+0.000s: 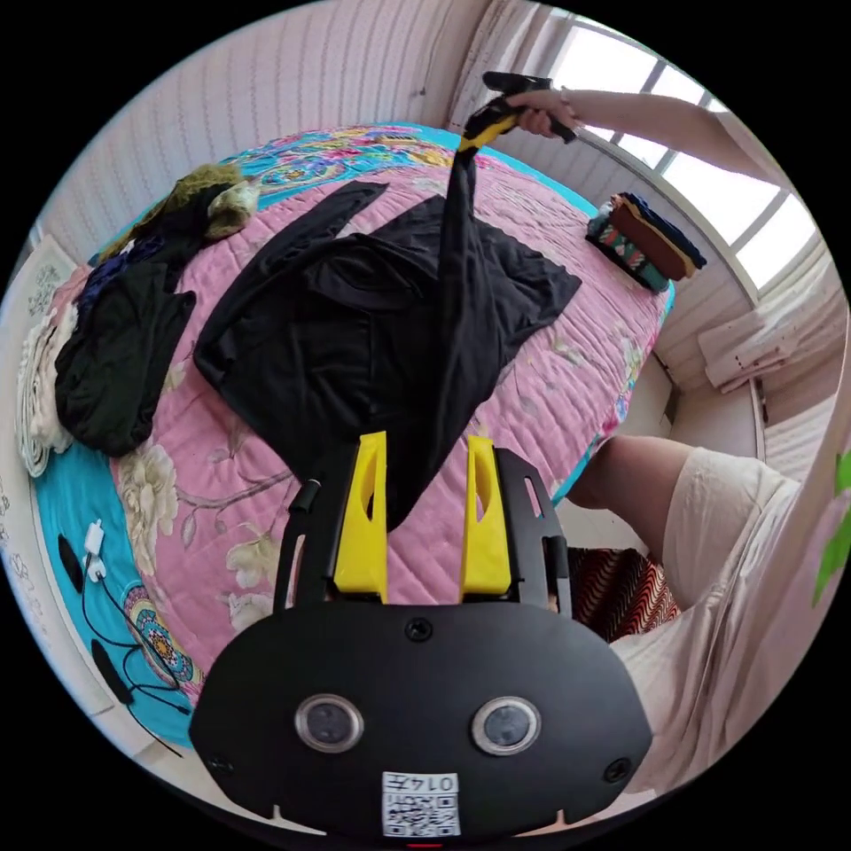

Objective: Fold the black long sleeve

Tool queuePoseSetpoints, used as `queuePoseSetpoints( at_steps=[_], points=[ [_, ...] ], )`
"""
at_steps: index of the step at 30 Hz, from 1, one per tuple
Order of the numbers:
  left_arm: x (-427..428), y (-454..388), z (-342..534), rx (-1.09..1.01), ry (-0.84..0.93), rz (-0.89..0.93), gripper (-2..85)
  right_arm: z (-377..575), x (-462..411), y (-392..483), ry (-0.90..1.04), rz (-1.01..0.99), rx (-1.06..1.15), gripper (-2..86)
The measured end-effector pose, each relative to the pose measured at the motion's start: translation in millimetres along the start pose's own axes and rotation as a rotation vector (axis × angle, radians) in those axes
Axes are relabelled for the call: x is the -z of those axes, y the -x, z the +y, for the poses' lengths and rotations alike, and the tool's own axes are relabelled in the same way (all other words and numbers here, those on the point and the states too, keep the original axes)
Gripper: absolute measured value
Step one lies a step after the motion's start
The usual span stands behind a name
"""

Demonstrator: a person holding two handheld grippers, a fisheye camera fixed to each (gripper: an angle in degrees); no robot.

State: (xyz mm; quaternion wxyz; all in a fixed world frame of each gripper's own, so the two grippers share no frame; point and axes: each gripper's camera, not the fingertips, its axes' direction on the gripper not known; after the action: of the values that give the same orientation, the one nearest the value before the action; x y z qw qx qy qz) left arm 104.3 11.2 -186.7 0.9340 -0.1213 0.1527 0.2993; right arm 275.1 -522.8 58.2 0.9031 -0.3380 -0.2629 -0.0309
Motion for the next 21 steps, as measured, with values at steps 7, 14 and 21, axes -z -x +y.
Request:
queuePoseSetpoints(
  at_steps=[7,14,21],
  points=[
    [-50,30,-54,-0.007,0.081,0.081,9.7,-82,-47,-18,0.035,0.029,-0.057,-0.1],
    [-68,73,-94,0.008,0.106,0.122,0.1,-125,-37,-25,-0.011,0.011,-0.051,-0.1],
    [-59,140,-148,0.095,0.136,0.21,-0.5,-185,-24,-18,-0.006,0.08,-0.016,-0.1]
  ],
)
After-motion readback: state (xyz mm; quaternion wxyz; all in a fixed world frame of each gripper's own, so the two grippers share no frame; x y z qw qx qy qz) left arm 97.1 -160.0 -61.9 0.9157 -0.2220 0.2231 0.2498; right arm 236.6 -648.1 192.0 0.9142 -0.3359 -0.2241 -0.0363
